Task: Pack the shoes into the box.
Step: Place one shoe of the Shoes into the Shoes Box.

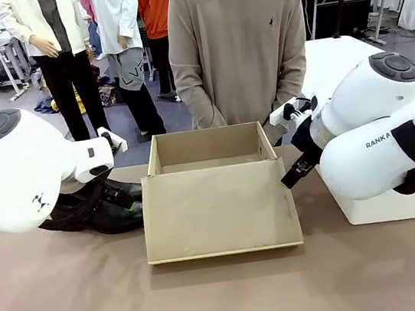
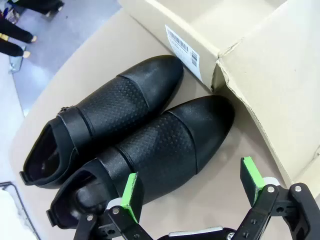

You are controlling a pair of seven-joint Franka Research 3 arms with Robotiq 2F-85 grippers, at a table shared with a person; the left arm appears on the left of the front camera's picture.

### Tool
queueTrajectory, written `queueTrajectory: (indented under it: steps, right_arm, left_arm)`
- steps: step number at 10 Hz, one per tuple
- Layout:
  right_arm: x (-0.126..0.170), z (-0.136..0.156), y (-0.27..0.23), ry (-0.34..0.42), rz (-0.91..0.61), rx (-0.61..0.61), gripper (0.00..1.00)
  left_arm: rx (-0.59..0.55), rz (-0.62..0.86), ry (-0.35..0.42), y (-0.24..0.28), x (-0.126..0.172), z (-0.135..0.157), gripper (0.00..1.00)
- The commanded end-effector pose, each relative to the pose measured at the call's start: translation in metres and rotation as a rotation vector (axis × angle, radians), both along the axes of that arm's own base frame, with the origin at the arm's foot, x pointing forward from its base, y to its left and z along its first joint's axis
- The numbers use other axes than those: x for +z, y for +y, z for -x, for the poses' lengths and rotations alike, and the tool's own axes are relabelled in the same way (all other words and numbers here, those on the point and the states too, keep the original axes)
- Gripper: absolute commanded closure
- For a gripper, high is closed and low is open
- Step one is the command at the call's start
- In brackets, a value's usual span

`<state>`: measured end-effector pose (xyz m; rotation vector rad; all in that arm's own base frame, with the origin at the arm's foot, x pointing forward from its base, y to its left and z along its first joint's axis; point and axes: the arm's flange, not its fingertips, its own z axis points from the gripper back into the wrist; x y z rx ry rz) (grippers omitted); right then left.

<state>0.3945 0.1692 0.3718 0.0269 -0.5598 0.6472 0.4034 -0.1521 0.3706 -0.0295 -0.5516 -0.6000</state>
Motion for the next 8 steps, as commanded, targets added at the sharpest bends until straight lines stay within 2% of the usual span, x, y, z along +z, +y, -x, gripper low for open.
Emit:
queueTrajectory:
  steps: [1, 8]
  right_arm:
    - [0.0001, 0.0, 0.0, -0.001, 0.0, 0.0, 0.0]
    - [0.0001, 0.0, 0.0, -0.001, 0.0, 0.0, 0.0]
  left_arm:
    - [0.0, 0.0, 0.0, 0.0, 0.0, 0.0, 0.0]
    - [0.0, 0.0, 0.0, 0.0, 0.0, 0.0, 0.0]
